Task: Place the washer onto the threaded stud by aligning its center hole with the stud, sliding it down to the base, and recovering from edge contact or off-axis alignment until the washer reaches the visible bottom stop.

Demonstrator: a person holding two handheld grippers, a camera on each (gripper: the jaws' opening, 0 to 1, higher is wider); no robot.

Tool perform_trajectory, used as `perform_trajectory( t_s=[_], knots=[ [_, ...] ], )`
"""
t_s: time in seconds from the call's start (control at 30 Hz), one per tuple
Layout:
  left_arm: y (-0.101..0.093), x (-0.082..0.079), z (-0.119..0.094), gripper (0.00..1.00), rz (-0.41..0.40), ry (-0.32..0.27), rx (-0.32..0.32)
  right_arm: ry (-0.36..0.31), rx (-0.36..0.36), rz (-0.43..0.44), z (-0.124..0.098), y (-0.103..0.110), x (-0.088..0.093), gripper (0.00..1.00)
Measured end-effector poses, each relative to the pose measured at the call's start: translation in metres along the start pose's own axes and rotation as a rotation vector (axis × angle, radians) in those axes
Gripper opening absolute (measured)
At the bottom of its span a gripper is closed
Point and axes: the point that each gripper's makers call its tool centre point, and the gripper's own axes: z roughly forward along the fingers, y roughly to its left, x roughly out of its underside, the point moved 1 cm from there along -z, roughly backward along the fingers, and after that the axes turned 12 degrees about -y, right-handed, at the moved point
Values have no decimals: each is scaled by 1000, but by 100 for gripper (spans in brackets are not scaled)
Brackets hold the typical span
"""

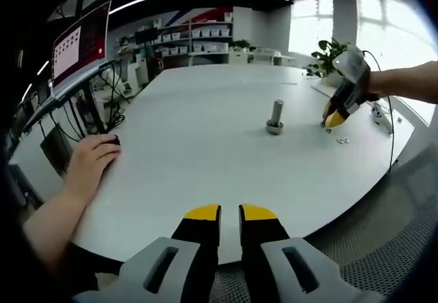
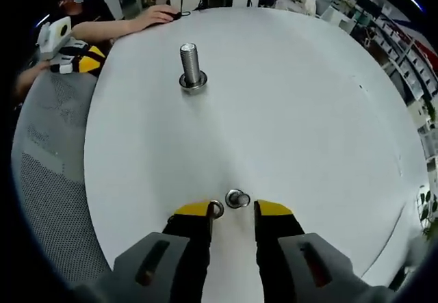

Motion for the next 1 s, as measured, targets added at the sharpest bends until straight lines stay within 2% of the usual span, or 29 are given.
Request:
perform_trajectory(
  t_s=[0.23, 0.47, 0.6, 1.0],
  knots=[
    [0, 0, 0, 8, 4, 4, 2, -26, 10, 28, -19, 8, 8, 26],
    [-1, 0, 0, 9, 2, 1, 3, -9, 0, 69, -30, 22, 23, 26],
    [0, -1, 0, 9, -2, -3, 0, 9, -20, 60, -28, 38, 32, 26],
    [-3, 0, 0, 10, 10, -3, 13, 84, -76, 31, -24, 51, 52, 26]
  ],
)
